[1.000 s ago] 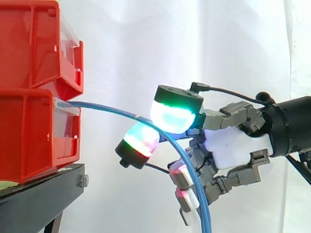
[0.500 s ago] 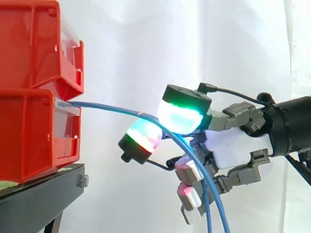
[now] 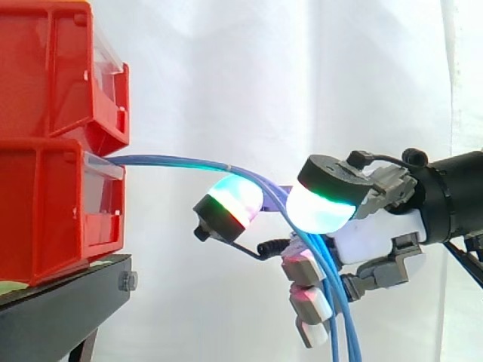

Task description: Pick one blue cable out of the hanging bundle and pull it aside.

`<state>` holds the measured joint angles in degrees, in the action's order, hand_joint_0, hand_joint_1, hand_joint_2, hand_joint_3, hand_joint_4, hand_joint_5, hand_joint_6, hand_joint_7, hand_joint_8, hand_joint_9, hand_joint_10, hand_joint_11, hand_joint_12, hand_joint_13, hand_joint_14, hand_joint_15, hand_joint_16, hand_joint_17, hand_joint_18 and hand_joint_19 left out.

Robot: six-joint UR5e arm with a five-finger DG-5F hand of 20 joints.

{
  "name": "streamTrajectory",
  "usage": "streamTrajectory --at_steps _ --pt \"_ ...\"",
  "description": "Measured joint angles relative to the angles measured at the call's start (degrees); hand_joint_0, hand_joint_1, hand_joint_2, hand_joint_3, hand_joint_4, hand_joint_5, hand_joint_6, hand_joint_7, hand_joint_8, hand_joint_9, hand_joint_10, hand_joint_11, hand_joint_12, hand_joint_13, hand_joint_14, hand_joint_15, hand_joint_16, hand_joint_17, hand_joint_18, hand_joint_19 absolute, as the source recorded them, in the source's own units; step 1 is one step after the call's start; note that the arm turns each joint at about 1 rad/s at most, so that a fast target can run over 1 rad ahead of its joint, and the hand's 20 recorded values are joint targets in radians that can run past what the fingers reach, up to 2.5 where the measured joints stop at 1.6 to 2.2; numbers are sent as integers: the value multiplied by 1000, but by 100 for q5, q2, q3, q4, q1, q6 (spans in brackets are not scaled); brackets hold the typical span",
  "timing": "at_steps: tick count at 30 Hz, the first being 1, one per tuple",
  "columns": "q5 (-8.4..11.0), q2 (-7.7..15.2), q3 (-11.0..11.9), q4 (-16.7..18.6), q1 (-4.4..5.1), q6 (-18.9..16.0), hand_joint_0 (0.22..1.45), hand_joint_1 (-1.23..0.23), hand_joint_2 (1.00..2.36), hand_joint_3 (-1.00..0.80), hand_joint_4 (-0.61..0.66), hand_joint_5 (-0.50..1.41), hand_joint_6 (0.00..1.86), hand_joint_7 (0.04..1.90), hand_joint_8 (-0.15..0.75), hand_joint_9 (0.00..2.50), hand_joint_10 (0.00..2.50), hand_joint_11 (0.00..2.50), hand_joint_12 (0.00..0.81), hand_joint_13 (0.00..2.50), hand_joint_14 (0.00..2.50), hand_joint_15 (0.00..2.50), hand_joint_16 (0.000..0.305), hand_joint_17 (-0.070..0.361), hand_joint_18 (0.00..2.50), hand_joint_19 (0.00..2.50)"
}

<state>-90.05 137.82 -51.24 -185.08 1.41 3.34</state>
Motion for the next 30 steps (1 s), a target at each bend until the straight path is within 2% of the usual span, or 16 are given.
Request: streamTrajectory --at_steps 5,7,10,13,14,17,20,22,25,26,28,30 --pt "-28 0 0 -62 -17 0 390 -893 1000 -500 -344 -24 859 926 199 1331 17 513 240 1222 21 539 48 109 1021 420" --pt "-34 -4 0 -85 -22 0 382 -815 1000 -500 -334 -26 845 937 205 1336 17 501 247 1230 22 539 50 113 1038 410" --pt "-42 -9 0 -116 -31 0 437 -654 1000 -500 -329 -33 841 953 191 1318 19 498 239 1219 22 556 47 105 1003 450" --pt "-46 -9 0 -135 -31 0 508 -554 1000 -500 -332 -39 842 965 178 1306 21 509 220 1196 25 578 42 94 950 493" --pt "-46 -8 0 -139 -32 0 544 -562 1000 -500 -322 -43 839 978 170 1295 20 528 217 1184 24 588 40 91 927 526" --pt "-48 -9 0 -146 -34 0 547 -584 1000 -500 -297 -44 835 990 167 1283 20 525 222 1165 25 585 41 93 919 532" --pt "-48 -9 0 -149 -35 0 532 -588 1012 -335 -266 -60 838 1051 177 1220 22 535 237 1136 25 595 44 99 894 547" --pt "-48 -8 0 -151 -35 0 531 -626 1014 -291 -254 -69 850 1047 181 1212 20 546 240 1134 25 595 45 100 893 547" --pt "-48 -9 0 -164 -35 0 553 -739 1017 -248 -187 -93 883 1016 197 1190 22 605 244 1110 24 596 44 99 882 541" --pt "-48 -9 1 -169 -35 0 590 -836 1018 -251 -129 -108 912 943 201 1165 25 650 240 1088 25 597 44 99 873 514" --pt "-48 -9 3 -181 -36 -2 639 -887 1017 -282 -115 -110 913 971 198 1160 25 670 238 1076 26 588 43 98 867 503" --pt "-48 -9 2 -189 -40 -5 711 -937 1013 -352 -124 -112 911 1079 204 1161 25 684 229 1075 25 580 43 97 870 468"
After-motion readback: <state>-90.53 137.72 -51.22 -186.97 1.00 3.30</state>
